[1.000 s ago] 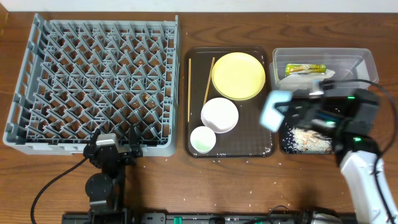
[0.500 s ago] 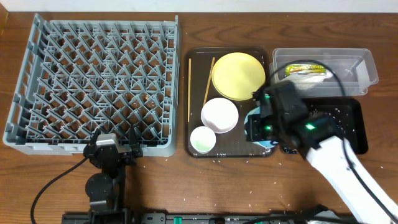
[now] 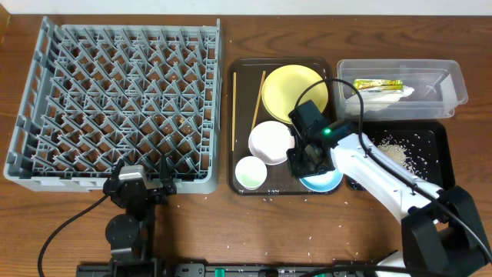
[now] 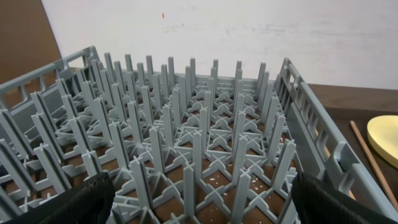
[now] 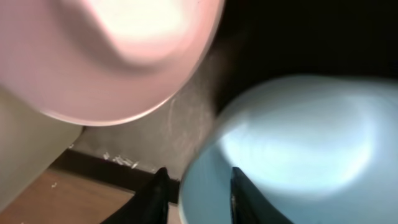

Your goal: Sort waste into correct bins and load items into the dishwasher

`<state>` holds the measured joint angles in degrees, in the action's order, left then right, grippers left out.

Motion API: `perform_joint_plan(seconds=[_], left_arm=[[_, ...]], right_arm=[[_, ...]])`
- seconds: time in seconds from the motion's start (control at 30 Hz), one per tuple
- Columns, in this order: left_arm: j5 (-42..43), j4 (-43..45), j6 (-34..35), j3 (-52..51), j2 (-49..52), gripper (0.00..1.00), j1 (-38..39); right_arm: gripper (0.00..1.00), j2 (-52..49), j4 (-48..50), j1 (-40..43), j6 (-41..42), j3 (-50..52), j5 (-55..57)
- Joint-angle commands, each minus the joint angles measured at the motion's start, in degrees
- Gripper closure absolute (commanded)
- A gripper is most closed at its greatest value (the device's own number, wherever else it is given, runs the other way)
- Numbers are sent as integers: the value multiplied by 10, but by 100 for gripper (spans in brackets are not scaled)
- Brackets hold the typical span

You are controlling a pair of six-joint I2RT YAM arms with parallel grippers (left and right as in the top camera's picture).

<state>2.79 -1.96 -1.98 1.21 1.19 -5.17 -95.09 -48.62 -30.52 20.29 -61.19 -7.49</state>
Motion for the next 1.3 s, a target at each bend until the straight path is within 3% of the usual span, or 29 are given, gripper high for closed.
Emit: perform_joint_plan(seconds=[0.0,0.17,0.47,0.57,0.6,0.67,0.83,0.9,0.93,1.1,1.27], left_arm=[[-9,-21,-8,-10,-1,8,-3],[-9,-21,-8,-10,-1,8,-3],[-9,-20,-8,-10,-1,8,-3],[-9,-20,-8,-10,-1,8,-3],[-9,-20,-8,-10,-1,8,-3],[-9,-21,-8,-10,-1,8,-3],[-9,-20,-8,-10,-1,8,-3],[-9,-20,-8,-10,-1,8,-3],[-9,-21,-8,-10,-1,8,-3],[-9,-20,-8,-10,-1,8,-3],[-9,-20,-8,-10,-1,8,-3]], right_arm=[[64,7,-40,-2,-11,-69,-18],[46,7,-79,-8,-9,-166,-59],[48,-74,-75,-97,61,-166,-57],[62,-111,-80,-116,70,-166,-57],[71,-120,-80,-122,71,-166,-57],[78,-124,-79,-126,73,-166,-56],[75,-141,-73,-141,86,-163,-28],[87,-150,-74,-142,86,-162,-28],[99,-157,-74,-142,86,-161,-28],[99,-147,-80,-132,75,-168,-48],[99,-41,-90,-61,12,-175,-135]])
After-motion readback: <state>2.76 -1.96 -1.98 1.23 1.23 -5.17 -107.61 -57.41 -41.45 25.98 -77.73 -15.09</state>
